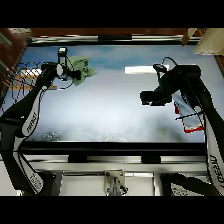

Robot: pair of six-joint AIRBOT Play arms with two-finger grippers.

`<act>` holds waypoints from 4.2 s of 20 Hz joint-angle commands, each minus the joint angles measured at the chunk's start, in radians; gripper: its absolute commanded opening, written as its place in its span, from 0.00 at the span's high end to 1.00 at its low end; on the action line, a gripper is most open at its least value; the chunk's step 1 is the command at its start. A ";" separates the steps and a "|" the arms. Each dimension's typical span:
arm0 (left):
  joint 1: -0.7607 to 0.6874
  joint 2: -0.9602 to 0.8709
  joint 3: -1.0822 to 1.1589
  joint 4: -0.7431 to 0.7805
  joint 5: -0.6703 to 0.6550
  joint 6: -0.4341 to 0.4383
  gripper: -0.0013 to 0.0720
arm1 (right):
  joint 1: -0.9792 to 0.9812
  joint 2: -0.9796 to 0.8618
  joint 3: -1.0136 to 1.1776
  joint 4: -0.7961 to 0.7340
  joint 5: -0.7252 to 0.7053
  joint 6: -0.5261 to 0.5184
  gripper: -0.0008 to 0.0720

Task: Fold the shirts.

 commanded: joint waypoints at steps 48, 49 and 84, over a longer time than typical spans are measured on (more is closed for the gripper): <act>-0.231 1.013 -0.842 -0.110 -0.527 -0.092 0.01 | -0.246 0.387 -0.291 0.078 -0.272 -0.242 0.16; -0.203 1.041 -0.929 -0.136 -0.489 -0.092 0.01 | -0.298 0.382 -0.355 0.147 -0.251 -0.252 0.16; -0.198 0.970 -1.114 -0.386 0.056 -0.039 0.94 | -0.135 0.119 -0.592 0.135 0.067 -0.248 0.13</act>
